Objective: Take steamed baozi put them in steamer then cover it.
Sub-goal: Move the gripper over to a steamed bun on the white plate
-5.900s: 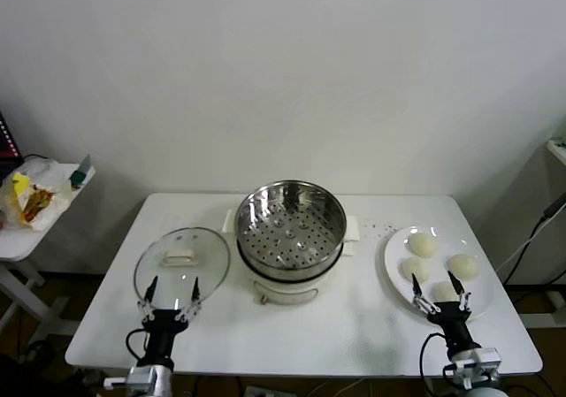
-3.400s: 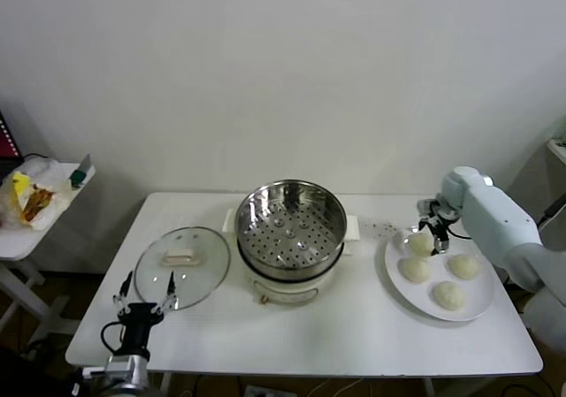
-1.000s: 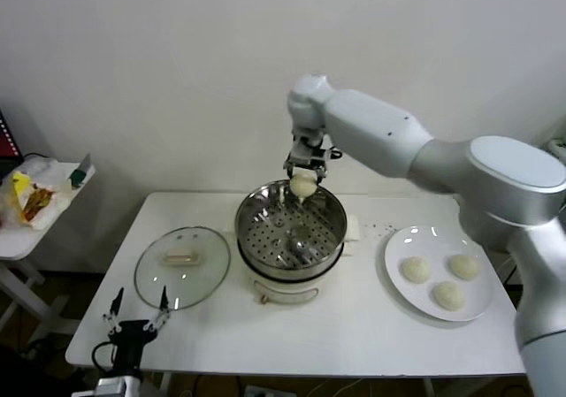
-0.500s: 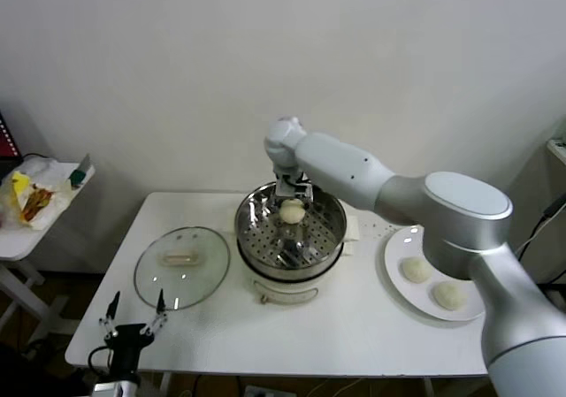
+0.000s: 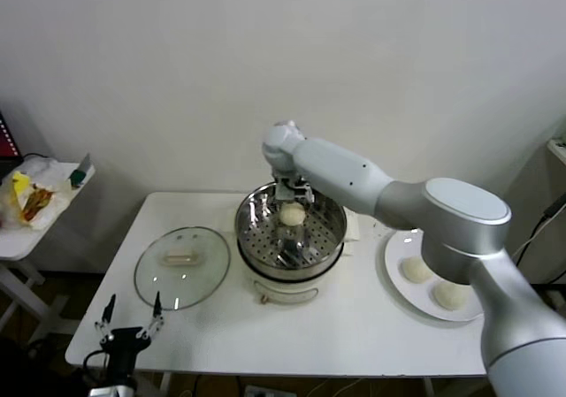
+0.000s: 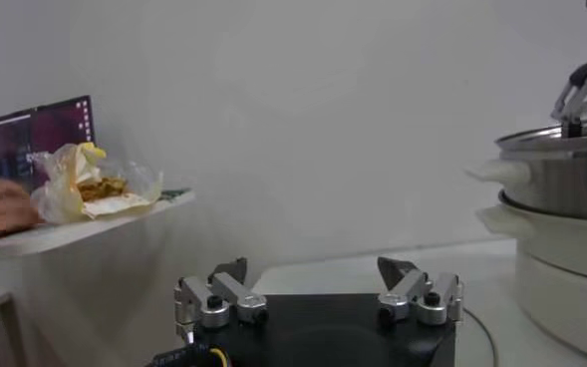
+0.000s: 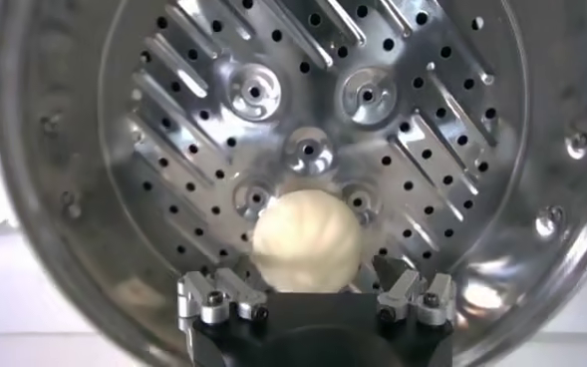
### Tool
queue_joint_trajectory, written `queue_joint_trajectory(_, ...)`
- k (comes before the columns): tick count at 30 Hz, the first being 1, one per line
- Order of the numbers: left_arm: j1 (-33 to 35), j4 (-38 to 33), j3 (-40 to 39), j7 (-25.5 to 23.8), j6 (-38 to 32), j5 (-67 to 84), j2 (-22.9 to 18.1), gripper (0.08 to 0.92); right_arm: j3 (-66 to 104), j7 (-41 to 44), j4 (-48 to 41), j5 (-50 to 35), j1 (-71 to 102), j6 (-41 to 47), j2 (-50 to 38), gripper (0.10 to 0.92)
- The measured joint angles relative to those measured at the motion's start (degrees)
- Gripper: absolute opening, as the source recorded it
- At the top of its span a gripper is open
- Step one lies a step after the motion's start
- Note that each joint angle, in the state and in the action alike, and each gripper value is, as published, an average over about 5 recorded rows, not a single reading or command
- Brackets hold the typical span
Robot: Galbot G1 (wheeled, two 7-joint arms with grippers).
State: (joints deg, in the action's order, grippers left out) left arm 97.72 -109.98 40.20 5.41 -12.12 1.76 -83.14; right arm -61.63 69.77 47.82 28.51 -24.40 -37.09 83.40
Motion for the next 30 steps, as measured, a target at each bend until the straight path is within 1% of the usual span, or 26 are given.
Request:
queue_joint_trajectory(3, 0.22, -0.25, -0.24, 0.09, -0.02, -0.16, 0.03, 0.823, -2.27, 0.16, 2.8, -5.14, -3.49, 1.94, -3.04, 0.823)
queue_joint_trajectory(7, 0.35, -0.54, -0.74, 0.18, 0.0, -0.67, 0.19, 0.823, -7.56, -1.49, 8.03, -15.3, -9.48, 7.44, -8.9, 0.823)
queue_joint_trajectory(13, 0.43, -0.78, -1.47, 0.15, -0.03, -1.33, 0.21, 0.823, -16.4, -6.27, 17.83, -31.69, -17.06, 21.13, -19.9, 0.823)
queue_joint_trajectory(18, 0.49, -1.1, -1.58, 0.06, 0.14, -1.57, 0.22, 0.823, -20.9, -8.61, 24.02, -42.0, -19.43, 33.03, -29.64, 0.823)
queue_joint_trajectory(21, 0.75, -1.2, -1.44, 0.04, 0.12, -1.56, 0.33, 0.823, -21.98, -9.37, 25.9, -45.82, -18.82, 38.28, -34.87, 0.823)
queue_joint_trajectory(24, 0.99, -1.24, -1.34, 0.01, 0.12, -1.56, 0.45, 0.823, -21.97, -9.56, 26.47, -47.87, -16.6, 42.12, -38.95, 0.823)
queue_joint_trajectory(30, 0.91, -1.24, -1.15, 0.14, 0.26, -1.94, 0.36, 0.823, -18.75, -9.18, 24.47, -47.67, -9.37, 46.6, -43.29, 0.823)
